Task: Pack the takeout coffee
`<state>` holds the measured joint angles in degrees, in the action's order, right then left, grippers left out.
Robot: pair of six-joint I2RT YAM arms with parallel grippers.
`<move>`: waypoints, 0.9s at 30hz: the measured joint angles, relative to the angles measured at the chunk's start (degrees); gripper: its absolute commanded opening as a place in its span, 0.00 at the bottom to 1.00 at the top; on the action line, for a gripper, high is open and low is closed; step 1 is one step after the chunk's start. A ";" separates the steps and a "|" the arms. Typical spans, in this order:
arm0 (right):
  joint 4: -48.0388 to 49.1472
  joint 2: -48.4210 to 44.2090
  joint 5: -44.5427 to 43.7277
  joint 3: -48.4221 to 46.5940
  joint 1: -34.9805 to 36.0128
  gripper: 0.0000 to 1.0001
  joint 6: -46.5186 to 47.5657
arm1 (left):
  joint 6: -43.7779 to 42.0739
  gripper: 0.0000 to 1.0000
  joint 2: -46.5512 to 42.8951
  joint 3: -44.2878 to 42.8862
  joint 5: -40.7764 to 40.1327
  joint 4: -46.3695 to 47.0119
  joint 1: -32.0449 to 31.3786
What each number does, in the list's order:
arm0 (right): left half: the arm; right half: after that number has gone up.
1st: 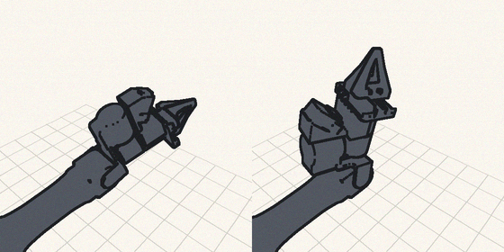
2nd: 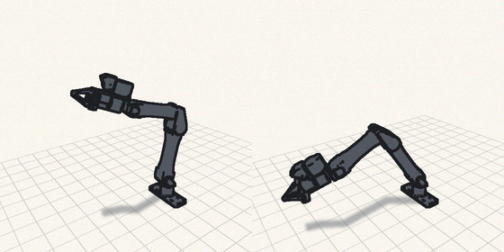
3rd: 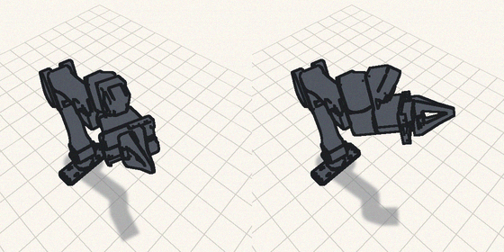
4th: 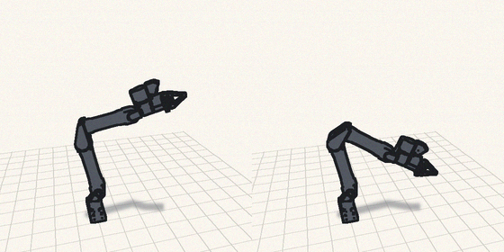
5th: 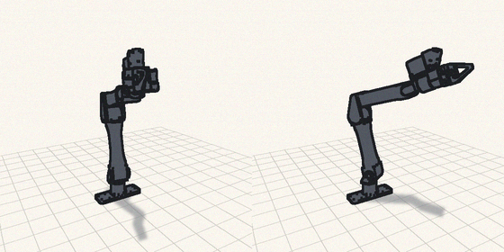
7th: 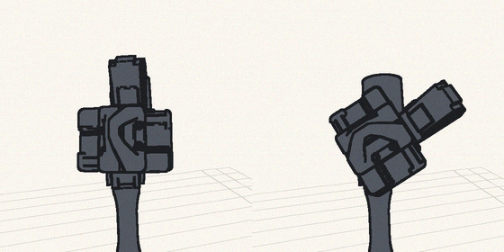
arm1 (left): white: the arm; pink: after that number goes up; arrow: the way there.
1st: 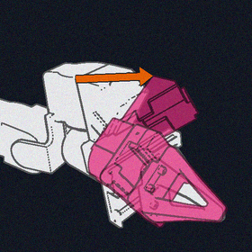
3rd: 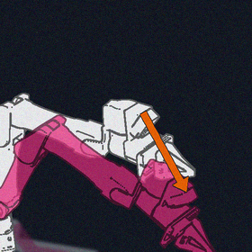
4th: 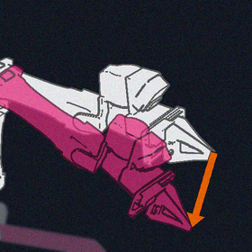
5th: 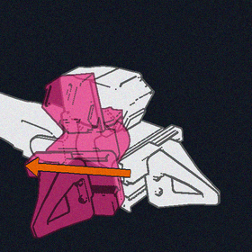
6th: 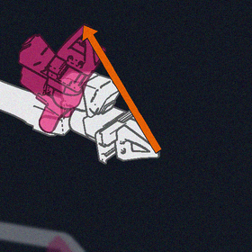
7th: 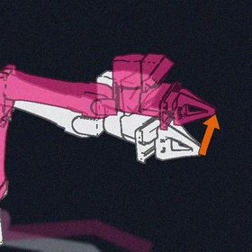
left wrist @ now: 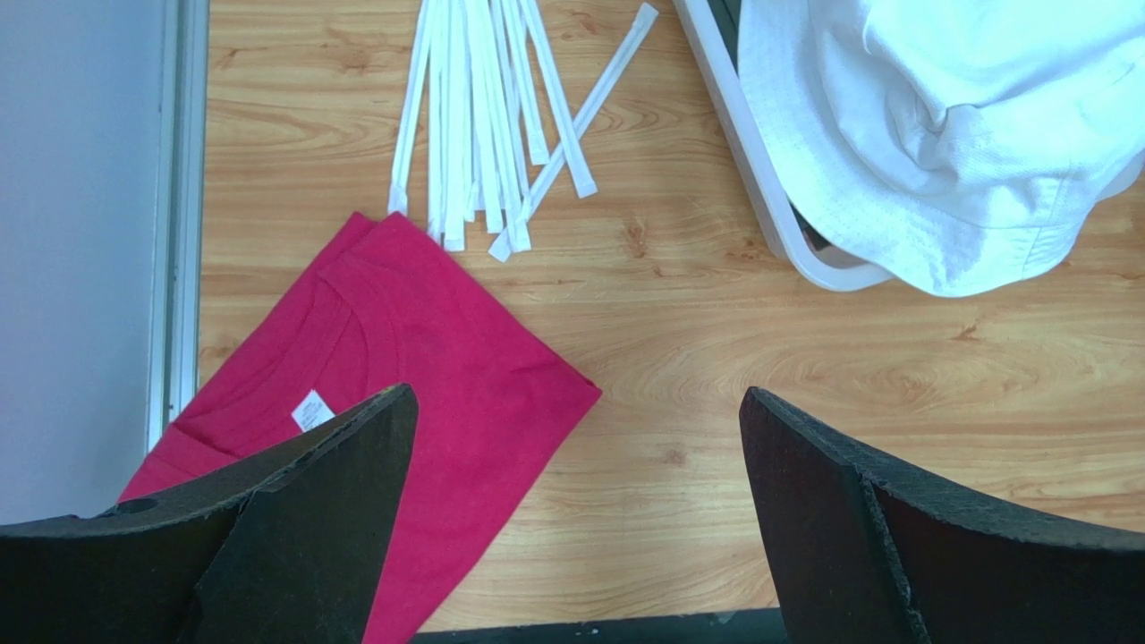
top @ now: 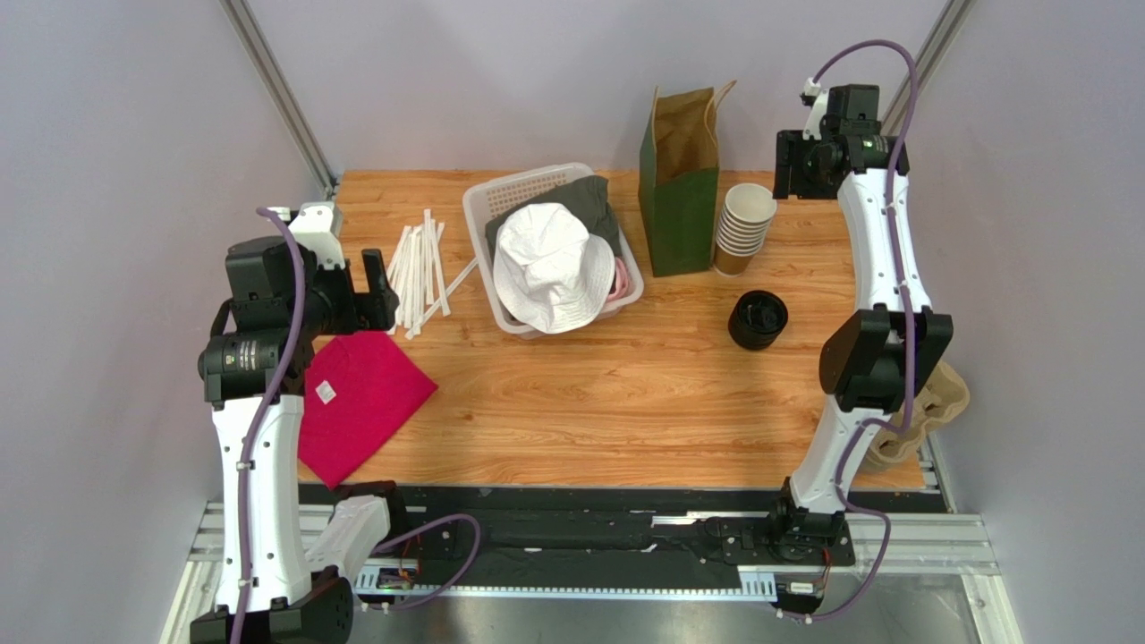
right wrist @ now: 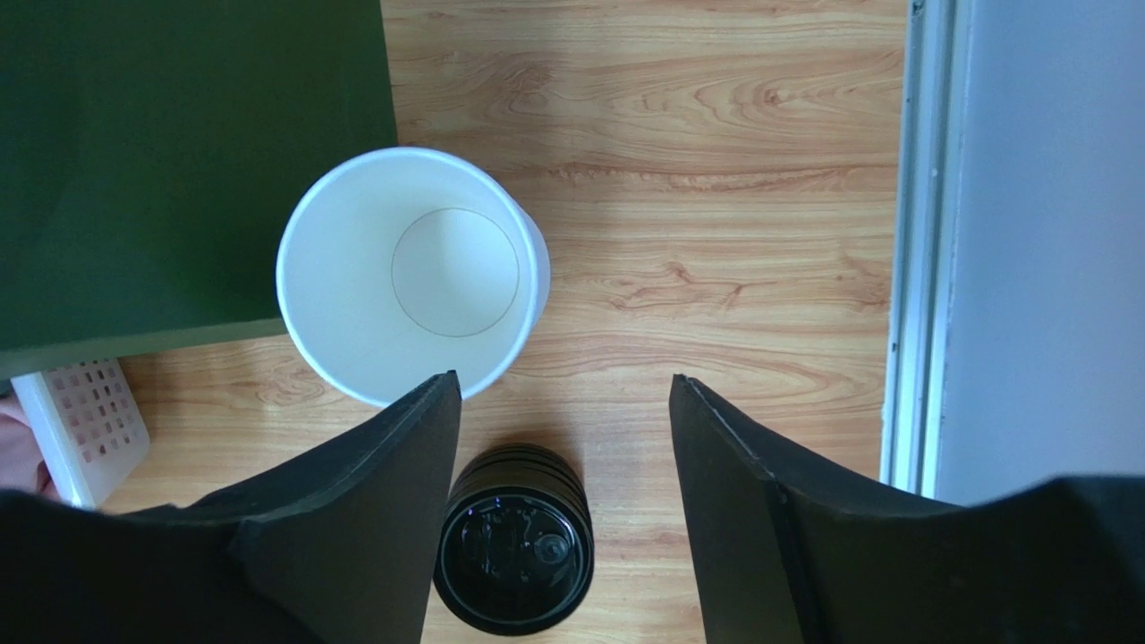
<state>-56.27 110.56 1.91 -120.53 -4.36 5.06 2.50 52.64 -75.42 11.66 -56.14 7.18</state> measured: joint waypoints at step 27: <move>-0.02 10.69 3.02 -5.22 -0.20 0.31 -6.01 | 0.76 0.98 1.14 4.33 -0.33 1.77 0.00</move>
<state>-56.29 121.25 4.93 -125.75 -4.56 -0.95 3.27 53.78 -71.09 11.33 -54.37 7.18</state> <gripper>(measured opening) 0.375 0.982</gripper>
